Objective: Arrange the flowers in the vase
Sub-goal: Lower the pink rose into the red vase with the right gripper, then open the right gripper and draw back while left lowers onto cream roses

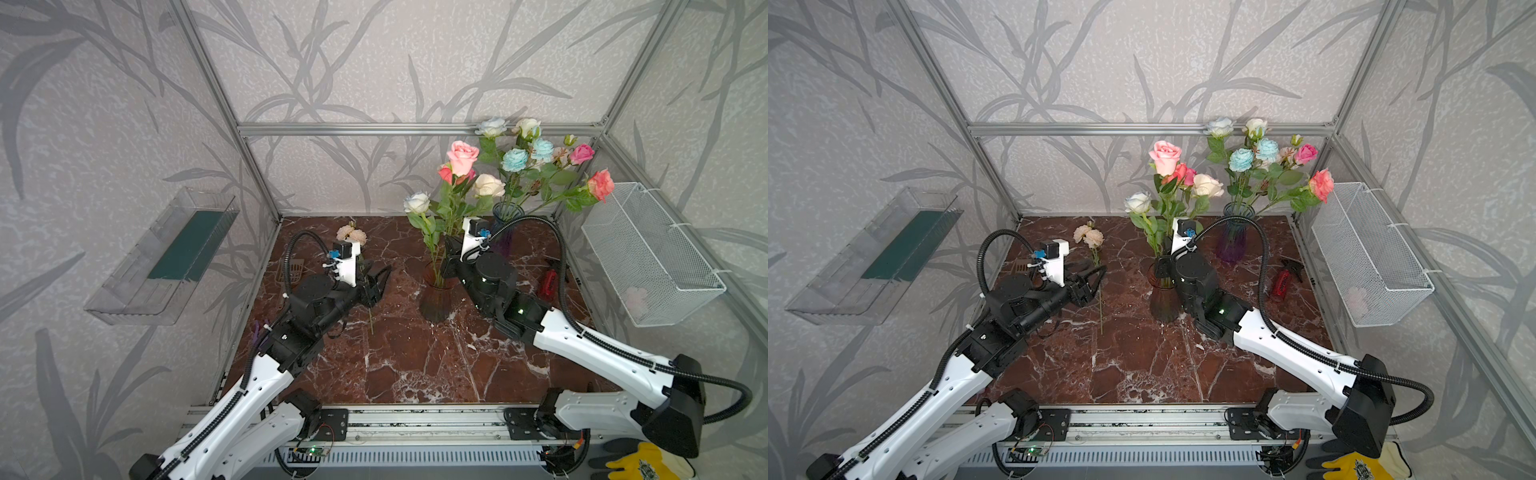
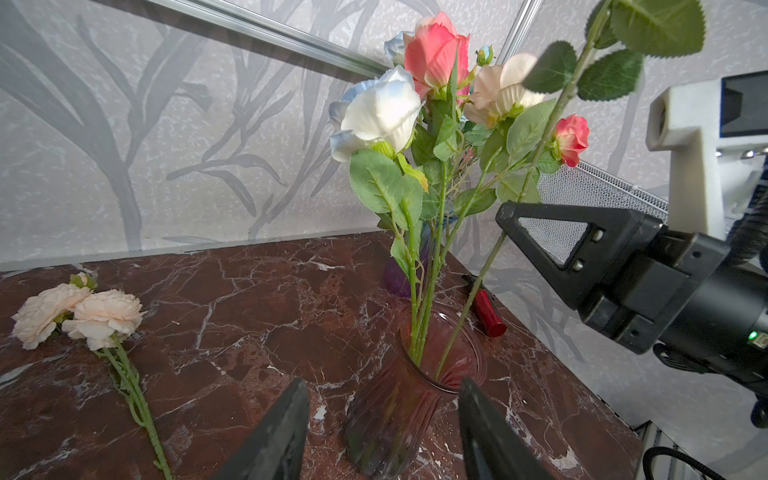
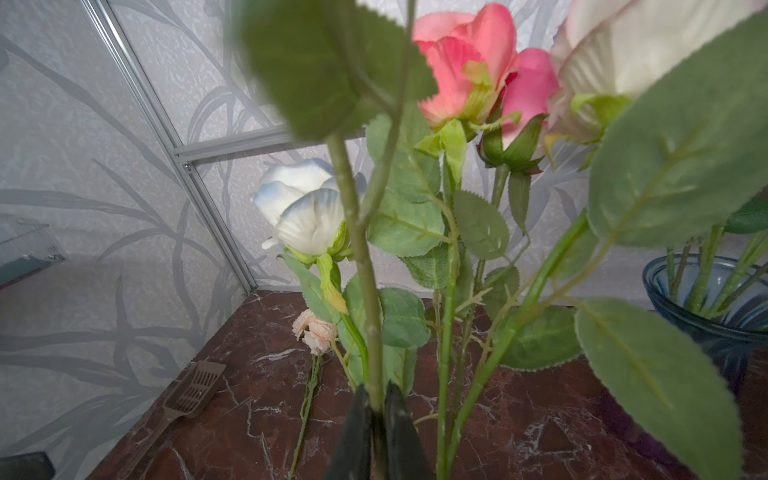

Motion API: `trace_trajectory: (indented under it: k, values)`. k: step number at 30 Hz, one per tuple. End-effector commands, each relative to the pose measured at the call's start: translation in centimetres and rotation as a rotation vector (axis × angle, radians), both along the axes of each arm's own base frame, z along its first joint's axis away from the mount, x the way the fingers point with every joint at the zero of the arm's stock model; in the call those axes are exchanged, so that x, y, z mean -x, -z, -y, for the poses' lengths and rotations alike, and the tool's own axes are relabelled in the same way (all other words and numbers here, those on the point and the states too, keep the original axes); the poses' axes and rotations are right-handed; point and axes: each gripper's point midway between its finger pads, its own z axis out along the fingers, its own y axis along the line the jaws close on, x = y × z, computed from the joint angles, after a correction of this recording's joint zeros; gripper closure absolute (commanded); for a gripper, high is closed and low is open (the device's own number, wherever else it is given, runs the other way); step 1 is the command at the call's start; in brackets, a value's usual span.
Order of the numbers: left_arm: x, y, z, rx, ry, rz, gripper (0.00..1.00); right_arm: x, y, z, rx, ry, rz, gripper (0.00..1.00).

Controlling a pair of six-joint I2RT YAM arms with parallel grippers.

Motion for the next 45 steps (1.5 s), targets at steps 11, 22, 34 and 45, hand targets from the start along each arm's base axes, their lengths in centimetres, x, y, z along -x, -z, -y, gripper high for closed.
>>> trace_trajectory:
  k: [11, 22, 34, 45]
  values:
    - [-0.3, -0.6, 0.0, 0.020, 0.001, 0.006, 0.40, 0.8, 0.7, 0.6, 0.012, -0.020, -0.064, 0.66]
    - [-1.4, 0.8, -0.1, -0.016, -0.033, -0.041, 0.40, 3.1, 1.7, 1.2, 0.035, -0.099, -0.149, 0.60]
    - [-4.1, 4.4, -2.6, -0.136, -0.235, -0.173, 0.40, 6.7, 0.4, 4.6, -0.038, -0.131, -0.145, 0.60]
    - [-7.9, 12.2, -6.4, -0.306, -0.475, -0.469, 0.37, 9.4, -0.2, 8.5, -0.080, -0.110, -0.116, 0.61]
